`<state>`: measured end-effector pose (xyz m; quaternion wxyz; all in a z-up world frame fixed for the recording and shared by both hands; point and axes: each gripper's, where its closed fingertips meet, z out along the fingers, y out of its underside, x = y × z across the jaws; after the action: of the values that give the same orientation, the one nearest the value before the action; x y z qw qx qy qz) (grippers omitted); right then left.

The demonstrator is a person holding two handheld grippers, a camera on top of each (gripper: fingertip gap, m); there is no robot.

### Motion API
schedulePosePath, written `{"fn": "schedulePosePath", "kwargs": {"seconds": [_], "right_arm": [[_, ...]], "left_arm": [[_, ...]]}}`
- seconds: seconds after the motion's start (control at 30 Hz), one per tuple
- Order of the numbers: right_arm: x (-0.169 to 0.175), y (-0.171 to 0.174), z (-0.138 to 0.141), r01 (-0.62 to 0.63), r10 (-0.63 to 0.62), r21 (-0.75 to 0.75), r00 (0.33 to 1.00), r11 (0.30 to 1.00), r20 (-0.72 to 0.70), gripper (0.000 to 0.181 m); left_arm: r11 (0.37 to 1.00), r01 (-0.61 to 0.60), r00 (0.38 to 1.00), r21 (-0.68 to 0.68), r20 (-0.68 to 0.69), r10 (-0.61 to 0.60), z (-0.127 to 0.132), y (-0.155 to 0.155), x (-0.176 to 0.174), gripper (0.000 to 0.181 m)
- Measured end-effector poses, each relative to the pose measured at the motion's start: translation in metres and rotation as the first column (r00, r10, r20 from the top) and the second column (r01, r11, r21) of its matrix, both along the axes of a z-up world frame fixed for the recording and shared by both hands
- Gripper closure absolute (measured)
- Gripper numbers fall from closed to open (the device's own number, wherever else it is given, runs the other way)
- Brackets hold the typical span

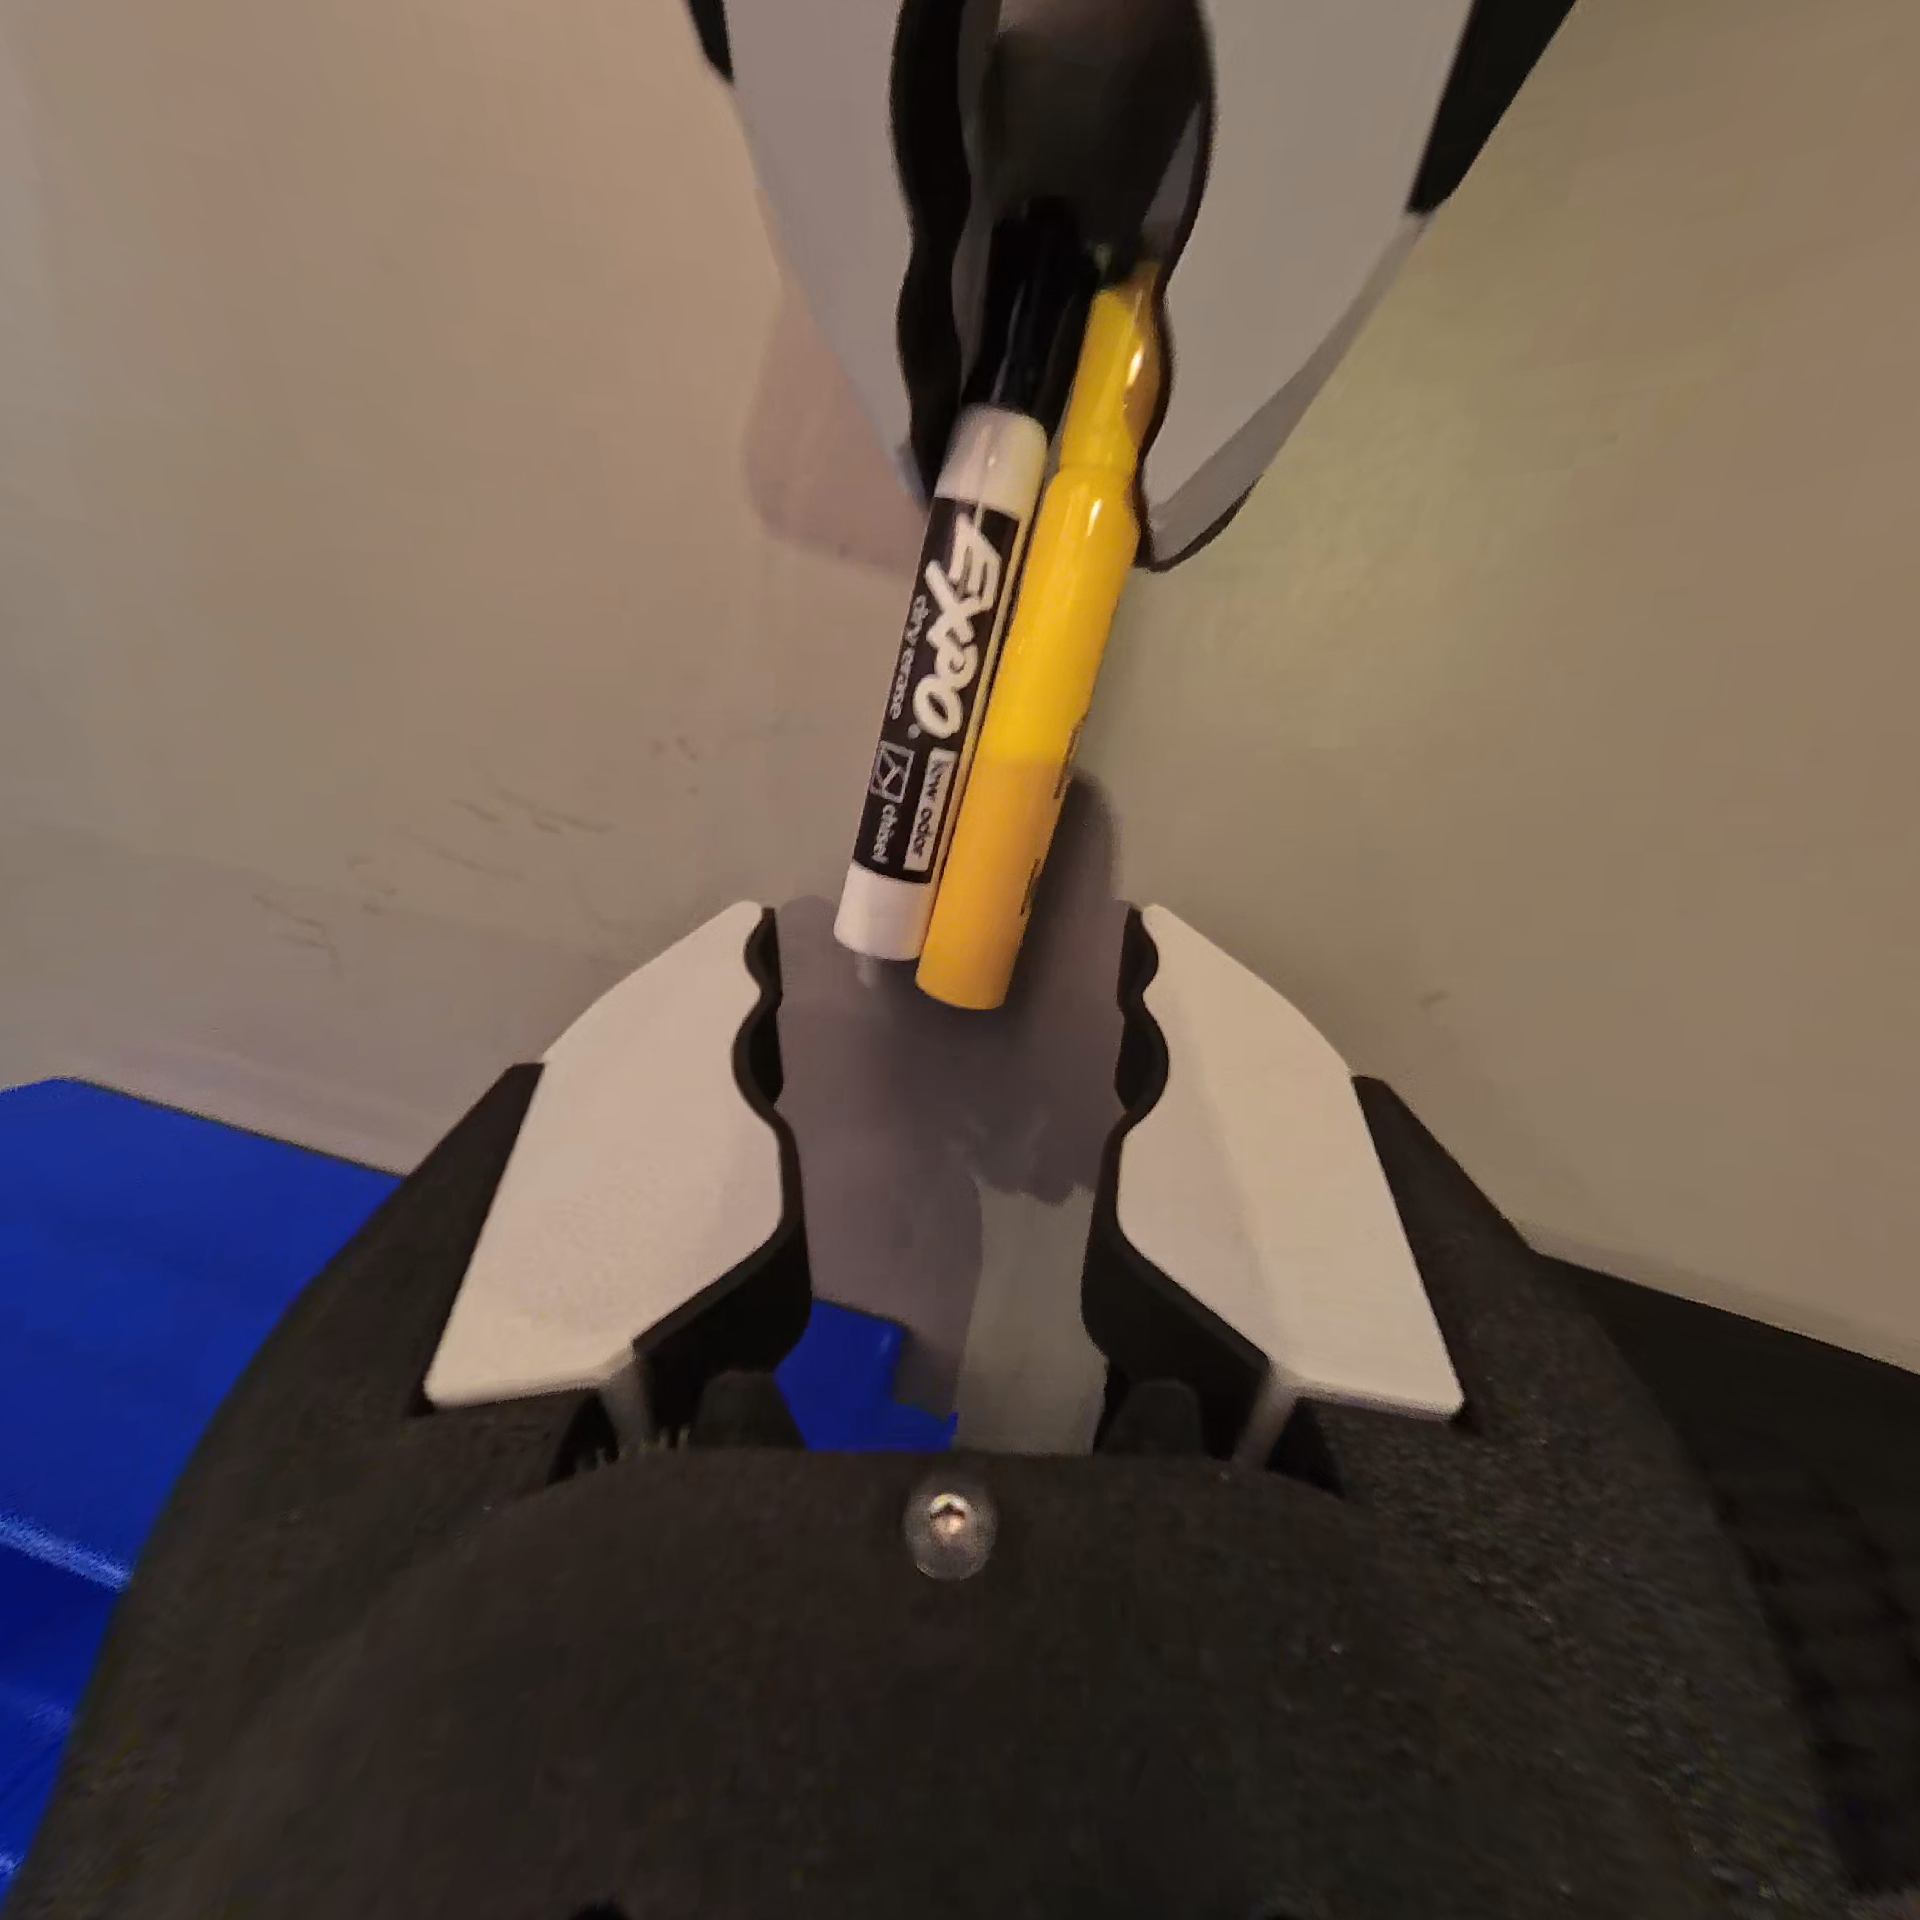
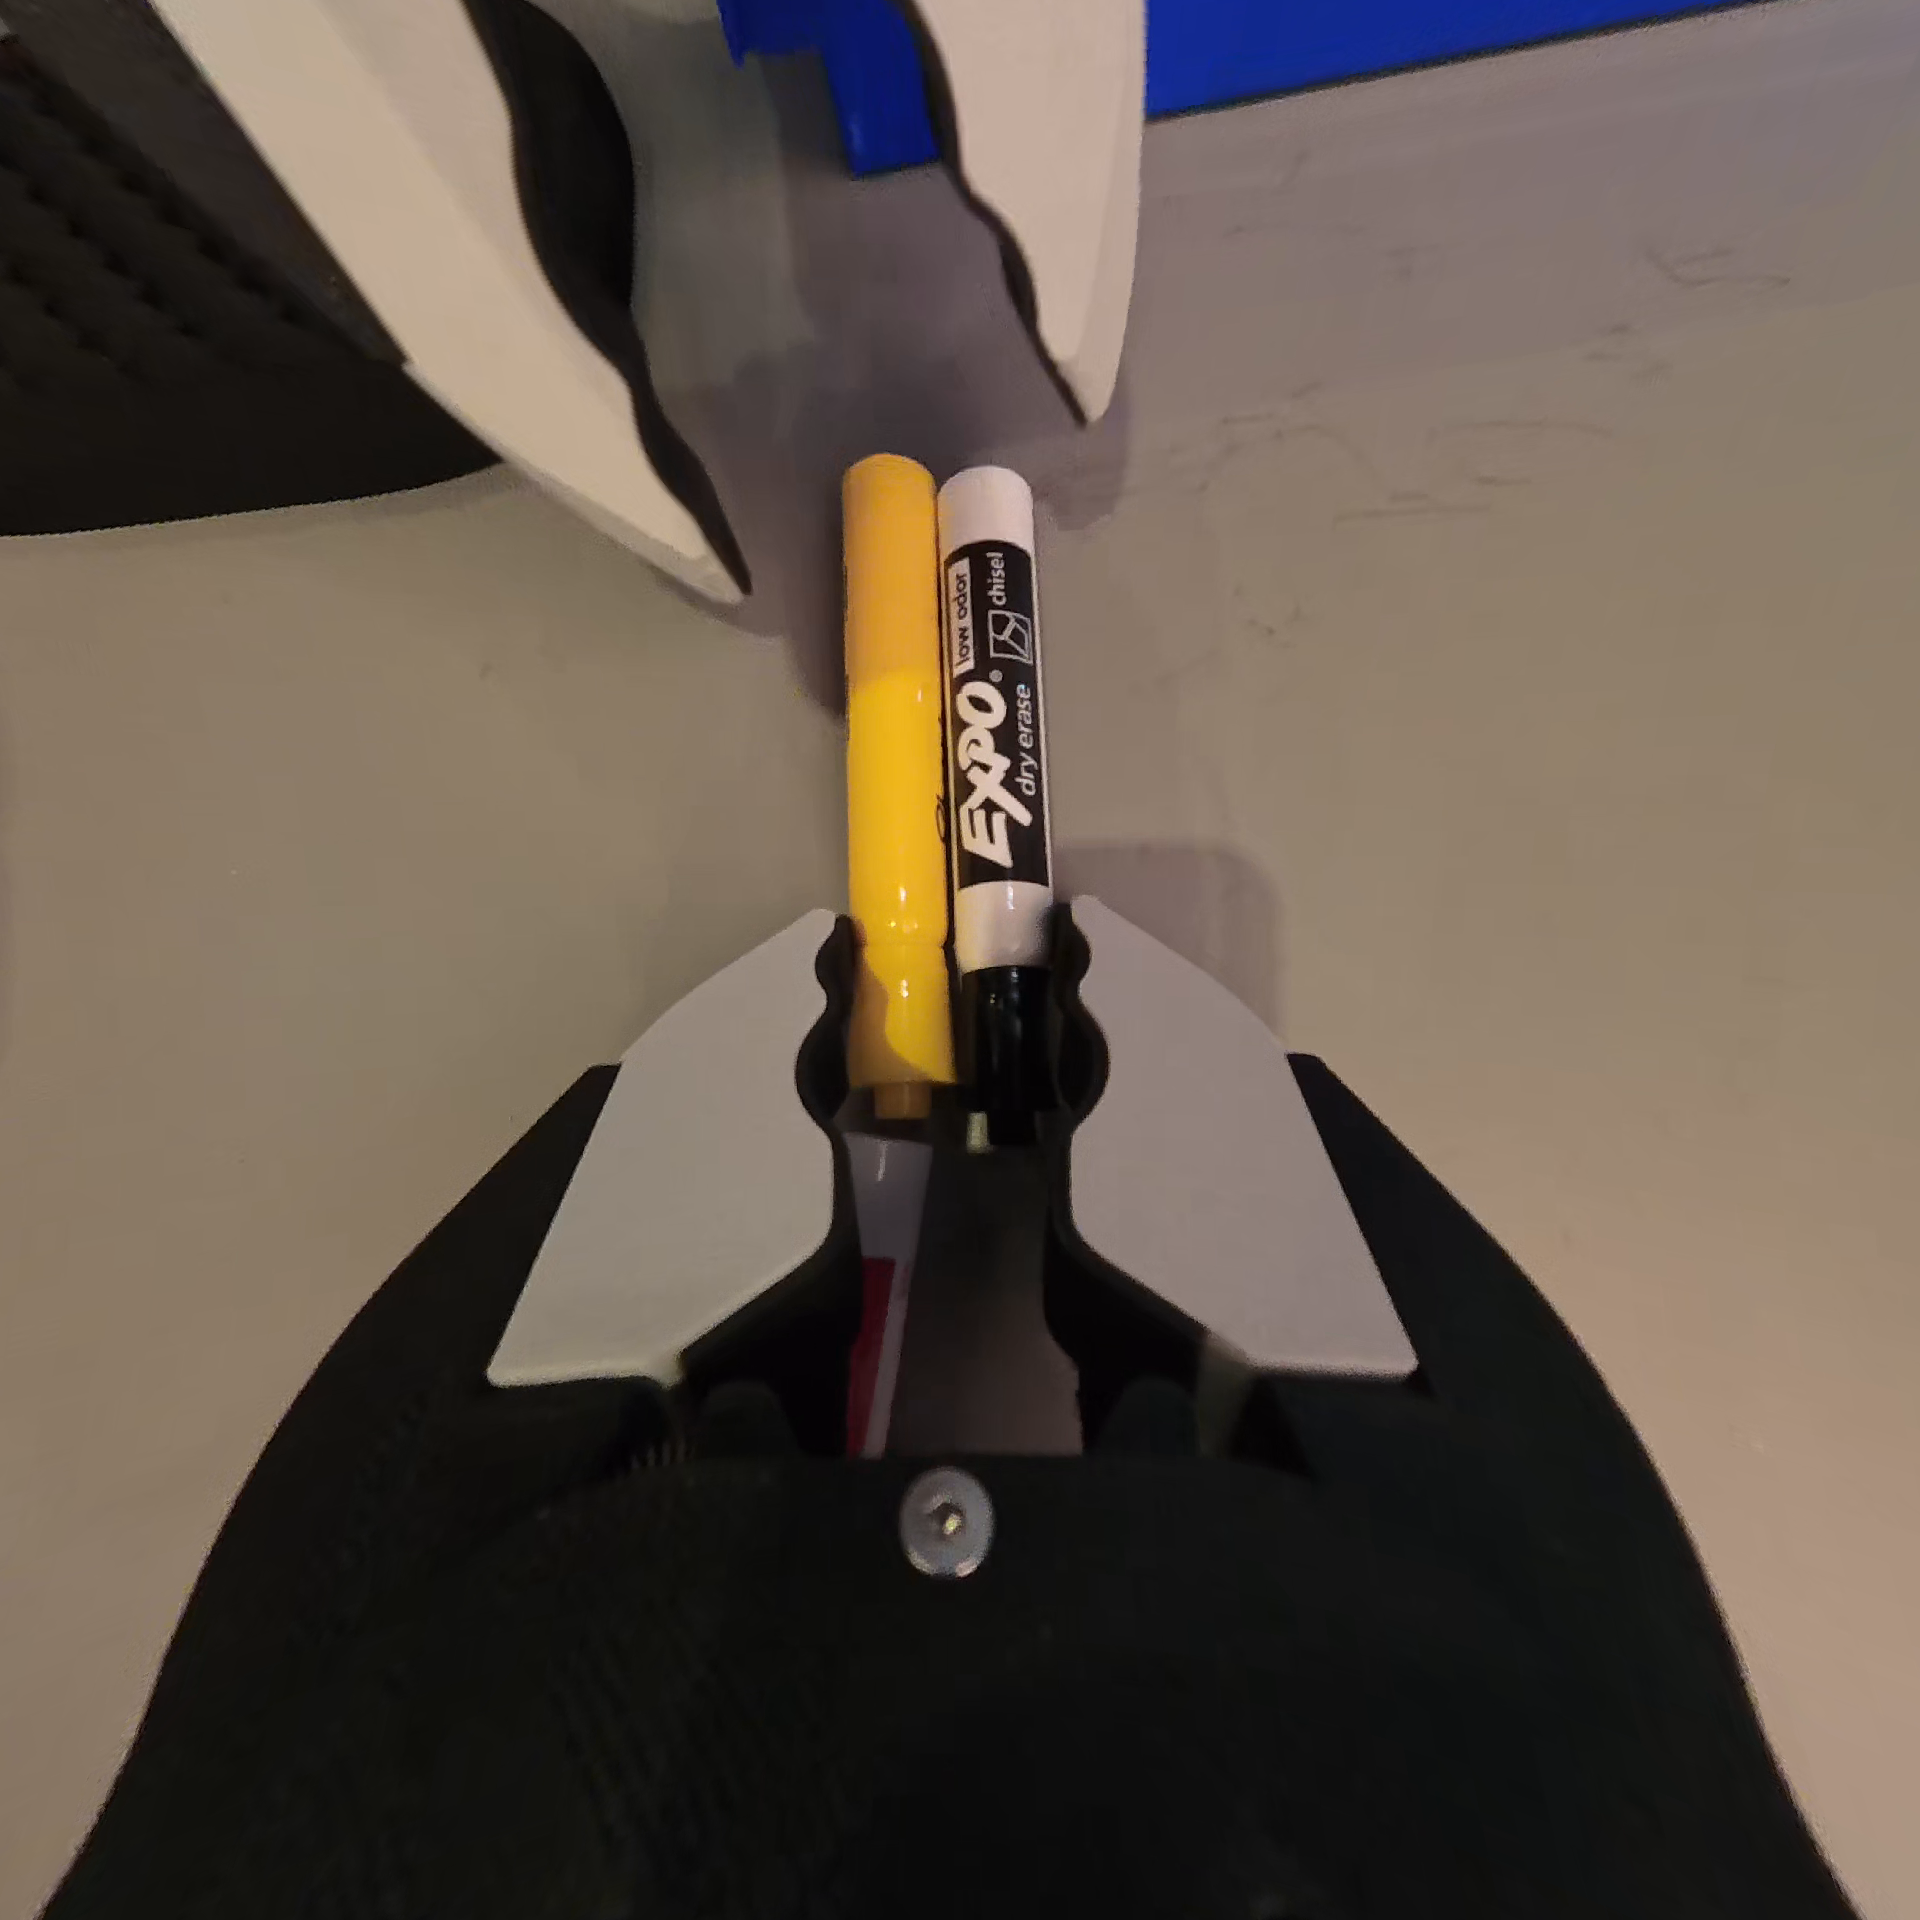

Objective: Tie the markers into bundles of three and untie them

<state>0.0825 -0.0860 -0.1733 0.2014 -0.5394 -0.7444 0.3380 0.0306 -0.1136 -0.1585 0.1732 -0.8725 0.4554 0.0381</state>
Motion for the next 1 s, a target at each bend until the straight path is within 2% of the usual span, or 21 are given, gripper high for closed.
{"fn": "schedulePosePath", "kwargs": {"seconds": [0.1,0.2,0.33,0.43,0.63,0.73,0.9,1.0], "right_arm": [[0.0,0.0,0.0,-0.004,0.004,0.0,1.0,1.0,0.001,0.142],[0.0,0.0,0.0,-0.008,0.008,-0.004,1.0,1.0,0.001,0.142],[0.001,-0.001,0.001,-0.031,0.031,-0.007,0.999,0.999,-0.013,0.142],[0.002,-0.002,0.003,-0.041,0.04,-0.023,0.998,0.999,-0.04,0.143],[0.003,-0.001,0.008,-0.054,0.048,-0.075,0.996,0.996,-0.08,0.144],[0.003,-0.002,0.009,-0.063,0.054,-0.11,0.995,0.992,-0.083,0.145],[0.004,-0.001,0.012,-0.067,0.054,-0.171,0.995,0.983,-0.079,0.147],[0.006,0.0,0.016,-0.064,0.05,-0.273,0.997,0.96,-0.059,0.149]], "left_arm": [[0.999,-0.044,0.998,0.005,0.035,0.044,0.001,-0.001,-0.008,0.118],[0.998,-0.059,0.988,0.03,0.142,0.054,0.014,-0.001,0.007,0.118],[0.996,0.043,0.994,0.081,0.093,-0.05,0.022,0.006,0.024,0.118],[0.995,0.093,0.995,-0.034,0.037,-0.092,0.004,0.01,0.029,0.116],[0.973,0.131,0.991,-0.193,0.027,-0.128,-0.019,0.014,0.033,0.134],[0.962,0.125,0.992,-0.242,0.05,-0.116,-0.02,0.014,0.034,0.143],[0.945,0.152,0.988,-0.288,0.022,-0.152,-0.02,0.015,0.033,0.143],[0.937,0.153,0.984,-0.315,-0.034,-0.172,-0.02,0.014,0.032,0.143]]}}
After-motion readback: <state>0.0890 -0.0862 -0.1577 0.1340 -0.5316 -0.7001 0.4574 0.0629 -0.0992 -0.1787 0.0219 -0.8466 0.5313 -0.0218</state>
